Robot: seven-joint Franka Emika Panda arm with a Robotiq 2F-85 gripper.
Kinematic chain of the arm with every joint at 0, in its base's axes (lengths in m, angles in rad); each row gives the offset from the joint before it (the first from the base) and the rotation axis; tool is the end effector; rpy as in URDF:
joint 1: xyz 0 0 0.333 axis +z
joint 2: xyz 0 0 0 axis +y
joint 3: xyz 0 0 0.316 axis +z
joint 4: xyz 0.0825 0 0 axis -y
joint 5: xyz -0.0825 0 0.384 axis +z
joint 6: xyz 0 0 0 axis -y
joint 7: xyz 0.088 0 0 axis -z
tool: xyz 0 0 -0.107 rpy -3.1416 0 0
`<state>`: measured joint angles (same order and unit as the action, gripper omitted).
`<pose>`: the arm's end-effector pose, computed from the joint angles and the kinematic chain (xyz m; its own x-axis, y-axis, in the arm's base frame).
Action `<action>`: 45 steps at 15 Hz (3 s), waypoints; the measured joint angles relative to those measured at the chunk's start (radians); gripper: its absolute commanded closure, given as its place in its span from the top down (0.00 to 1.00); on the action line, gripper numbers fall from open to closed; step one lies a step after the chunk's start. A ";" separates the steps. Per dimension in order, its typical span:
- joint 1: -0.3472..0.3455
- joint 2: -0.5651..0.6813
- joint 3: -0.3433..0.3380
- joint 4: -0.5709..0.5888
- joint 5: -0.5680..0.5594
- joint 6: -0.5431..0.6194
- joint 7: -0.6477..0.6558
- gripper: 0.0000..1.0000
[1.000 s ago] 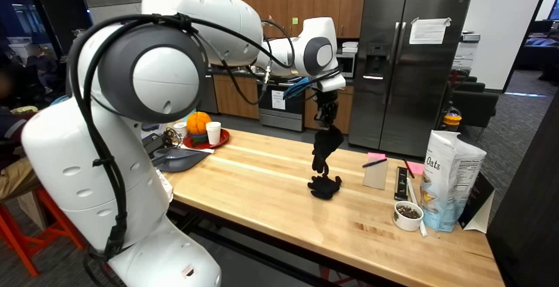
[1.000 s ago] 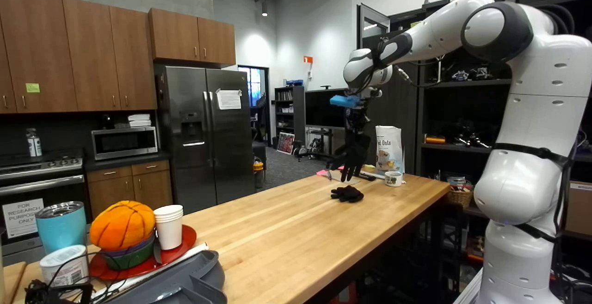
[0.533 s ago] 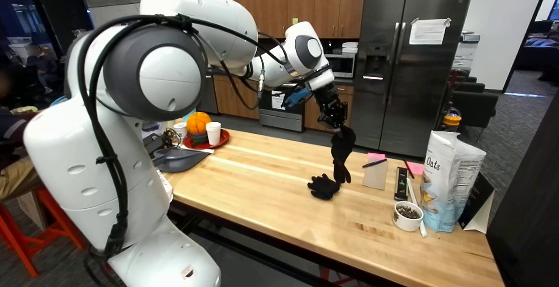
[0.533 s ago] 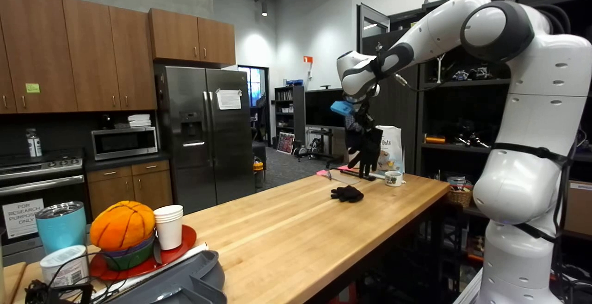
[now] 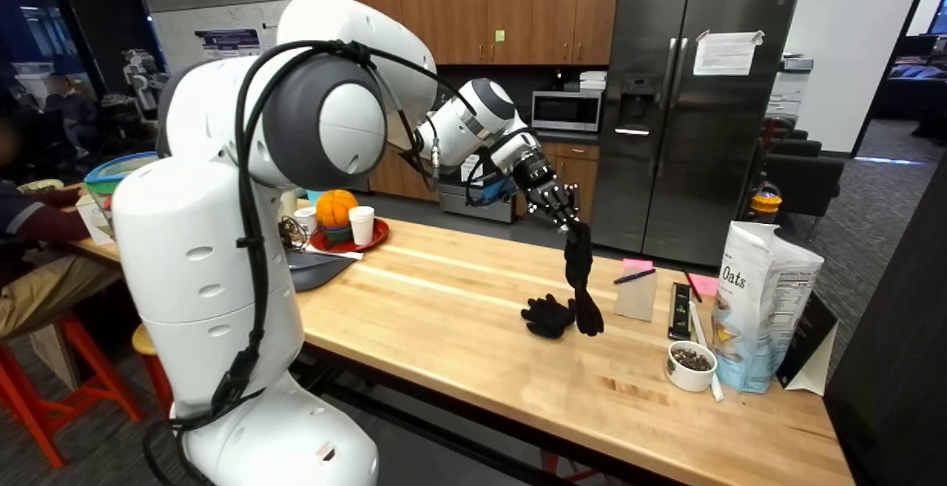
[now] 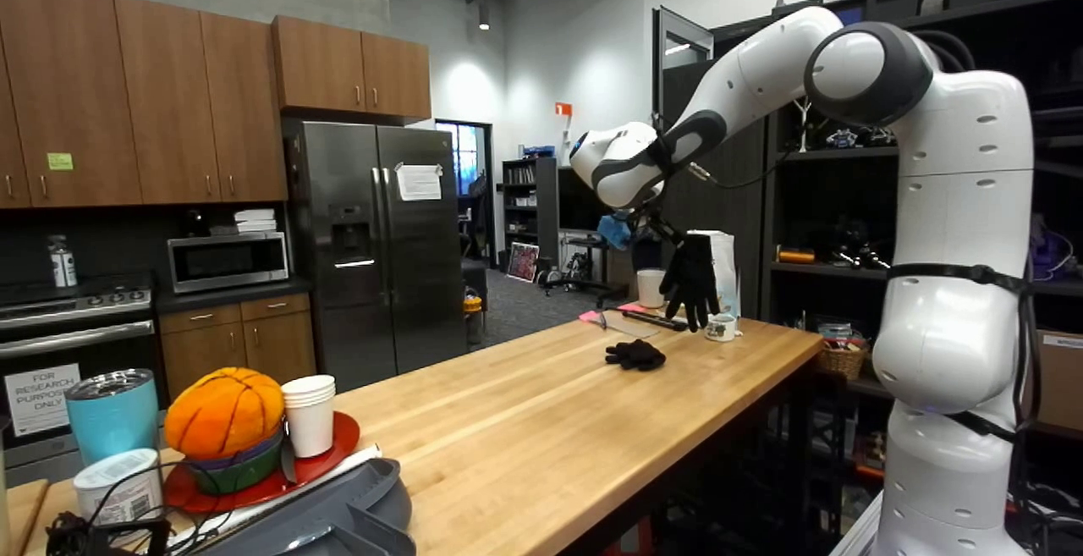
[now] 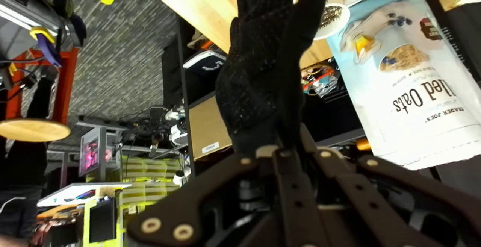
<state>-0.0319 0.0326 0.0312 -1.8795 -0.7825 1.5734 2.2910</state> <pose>0.5400 -0.0758 0.4944 -0.4449 -0.5347 0.7185 -0.8641 0.4671 -0.1874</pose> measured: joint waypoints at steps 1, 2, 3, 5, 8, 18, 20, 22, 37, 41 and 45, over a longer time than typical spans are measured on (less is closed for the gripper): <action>0.017 0.024 0.004 0.022 -0.008 -0.043 0.017 0.01; 0.034 0.048 0.008 0.044 -0.014 -0.079 0.027 0.01; 0.050 0.071 0.012 0.067 -0.017 -0.110 0.036 0.01; 0.081 0.114 0.018 0.114 -0.017 -0.162 0.044 0.01; 0.121 0.171 0.021 0.180 -0.018 -0.218 0.047 0.01; 0.180 0.298 0.023 0.338 -0.020 -0.277 0.043 0.01; 0.189 0.310 0.024 0.348 -0.036 -0.249 0.035 0.01; 0.201 0.317 0.028 0.348 -0.062 -0.200 0.029 0.01; 0.231 0.371 0.037 0.297 -0.106 0.080 -0.005 0.01; 0.231 0.364 0.029 0.300 -0.107 0.083 -0.006 0.01; 0.231 0.350 0.024 0.316 -0.107 0.079 0.000 0.01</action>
<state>0.1995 0.3822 0.0552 -1.5631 -0.8894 1.6524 2.2909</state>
